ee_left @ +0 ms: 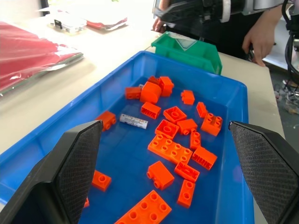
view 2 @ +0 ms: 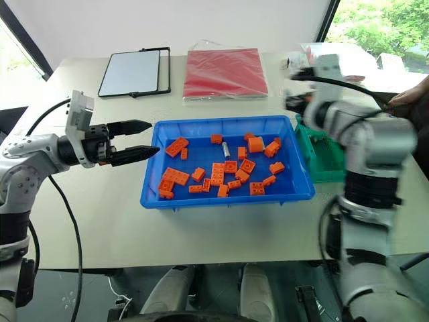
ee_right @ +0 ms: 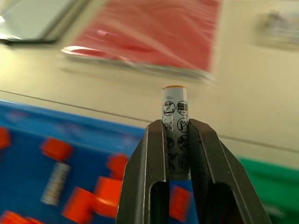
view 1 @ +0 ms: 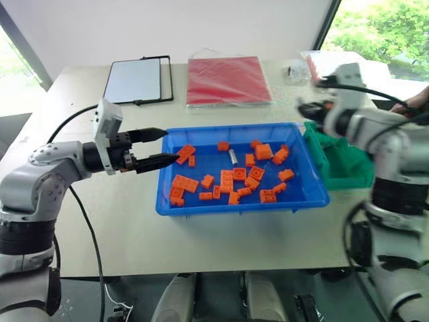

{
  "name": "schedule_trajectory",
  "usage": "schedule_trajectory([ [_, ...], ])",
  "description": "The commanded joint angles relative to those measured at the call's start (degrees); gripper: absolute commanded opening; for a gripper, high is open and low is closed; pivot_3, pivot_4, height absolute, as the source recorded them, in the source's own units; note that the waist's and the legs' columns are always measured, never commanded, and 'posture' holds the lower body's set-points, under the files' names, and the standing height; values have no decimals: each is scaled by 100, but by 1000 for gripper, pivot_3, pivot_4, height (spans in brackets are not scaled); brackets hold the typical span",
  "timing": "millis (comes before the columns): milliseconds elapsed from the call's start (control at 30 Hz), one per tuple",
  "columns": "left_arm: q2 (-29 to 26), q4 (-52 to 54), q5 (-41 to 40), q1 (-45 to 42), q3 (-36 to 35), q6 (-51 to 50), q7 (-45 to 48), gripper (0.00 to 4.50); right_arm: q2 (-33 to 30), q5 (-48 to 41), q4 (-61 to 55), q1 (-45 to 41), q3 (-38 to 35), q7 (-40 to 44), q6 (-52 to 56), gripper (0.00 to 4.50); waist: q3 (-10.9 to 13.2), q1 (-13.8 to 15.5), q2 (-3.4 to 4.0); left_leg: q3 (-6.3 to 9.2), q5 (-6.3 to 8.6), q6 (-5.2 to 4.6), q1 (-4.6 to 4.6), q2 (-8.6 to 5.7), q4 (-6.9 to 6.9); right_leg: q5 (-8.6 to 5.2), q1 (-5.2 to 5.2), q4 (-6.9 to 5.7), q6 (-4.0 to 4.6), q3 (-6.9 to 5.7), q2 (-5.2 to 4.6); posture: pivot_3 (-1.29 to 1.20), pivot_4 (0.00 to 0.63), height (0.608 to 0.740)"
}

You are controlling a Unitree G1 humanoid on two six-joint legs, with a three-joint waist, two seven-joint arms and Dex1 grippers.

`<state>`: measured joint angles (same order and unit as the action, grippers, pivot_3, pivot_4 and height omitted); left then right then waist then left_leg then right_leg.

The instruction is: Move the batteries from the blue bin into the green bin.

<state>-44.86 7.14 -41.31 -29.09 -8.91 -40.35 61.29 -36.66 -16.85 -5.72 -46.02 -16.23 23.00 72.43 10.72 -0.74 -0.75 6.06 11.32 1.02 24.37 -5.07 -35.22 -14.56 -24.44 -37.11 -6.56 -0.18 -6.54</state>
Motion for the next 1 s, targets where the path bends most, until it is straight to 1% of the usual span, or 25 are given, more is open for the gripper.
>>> schedule_trajectory([
  [33, -50, -1, 30, -151, -29, 142, 118, 4500, -452, -81, -267, 459, -197, 206, -71, 83, 0, -72, 0, -8, 1, -2, -5, 7, 0, 0, 0, -1, 0, 1, 3, 0, 150, 731],
  [67, -49, -20, 37, -172, -20, 147, 132, 4500, -519, -91, -266, 620, -234, 221, -110, 83, 0, -111, 0, -12, 1, -2, -6, 11, 1, 0, 0, -2, 0, 2, 4, 0, 150, 731],
  [133, -39, -31, 45, -204, 0, 155, 150, 4500, -506, -126, -288, 874, -236, 216, -165, 1103, 0, -172, 1, -14, 1, -3, -9, 14, 1, 0, 0, -8, 0, 3, 5, 0, 150, 731],
  [167, -34, -32, 49, -214, 7, 155, 158, 4500, -463, -135, -304, 949, -224, 202, -239, 1503, 0, -184, 1, -16, 1, -4, -10, 15, -1, 0, 0, -9, 0, 4, 5, 0, 150, 731],
  [333, -39, -57, 64, -268, 25, 147, 177, 4500, -447, -12, -174, 836, 38, 223, -912, 3938, 1, -162, 3, -17, 0, -4, -10, 15, -3, 0, -1, -11, 0, 5, 7, 0, 150, 731],
  [400, -57, -44, 54, -263, 8, 132, 179, 4500, -354, -87, -151, 593, 84, 214, -998, 3938, 1, -151, 3, -17, 0, -4, -9, 12, -4, 0, 0, -11, 0, 5, 5, 0, 150, 731],
  [433, -79, -18, 43, -236, -16, 120, 175, 4500, -206, -191, -234, 382, 217, 261, -1028, 3938, 1, -150, 3, -17, 0, -4, -8, 12, -6, 1, 0, -10, -1, 5, 5, 0, 150, 731],
  [467, -101, 16, 33, -198, -44, 112, 168, 4500, 48, -352, -353, 172, 365, 279, -896, 3938, 1, -168, 3, -17, 0, -4, -8, 12, -6, 0, 0, -10, -1, 6, 5, 0, 150, 731],
  [533, -144, 87, 5, -126, -102, 87, 146, 4500, 538, -566, -593, -62, 886, 338, -594, 3938, 1, -204, 3, -16, 1, -4, -11, 17, -4, 1, -1, -10, -1, 6, 9, 0, 150, 731],
  [633, -169, 151, -11, -87, -143, 59, 97, 4500, 1206, -518, -475, -118, 1332, 62, -341, 3938, 0, -183, 2, -12, 1, -3, -14, 38, 1, 1, -2, -10, 3, 6, 29, 0, 150, 731],
  [700, -183, 204, -34, -64, -168, 33, 61, 4500, 1531, -437, -328, -62, 1644, -37, -363, 3938, 1, -135, 3, -8, 0, -2, -9, 39, 0, 2, -4, -10, 6, 6, 34, 0, 150, 731],
  [833, -229, 335, -86, 6, -237, -33, -5, 4500, 1972, -270, 30, 41, 2121, -195, -498, 3938, 1, -43, 2, -2, 0, -1, 1, 20, -10, 4, -4, -8, 5, 8, 21, 0, 150, 731],
  [1000, -284, 447, -150, 77, -348, -129, -69, 4500, 2178, -68, 668, -9, 2350, -213, -866, 3938, 1, -29, 2, 5, -1, 1, 0, 11, -10, 4, -4, -10, 5, 7, 17, 0, 150, 731],
])
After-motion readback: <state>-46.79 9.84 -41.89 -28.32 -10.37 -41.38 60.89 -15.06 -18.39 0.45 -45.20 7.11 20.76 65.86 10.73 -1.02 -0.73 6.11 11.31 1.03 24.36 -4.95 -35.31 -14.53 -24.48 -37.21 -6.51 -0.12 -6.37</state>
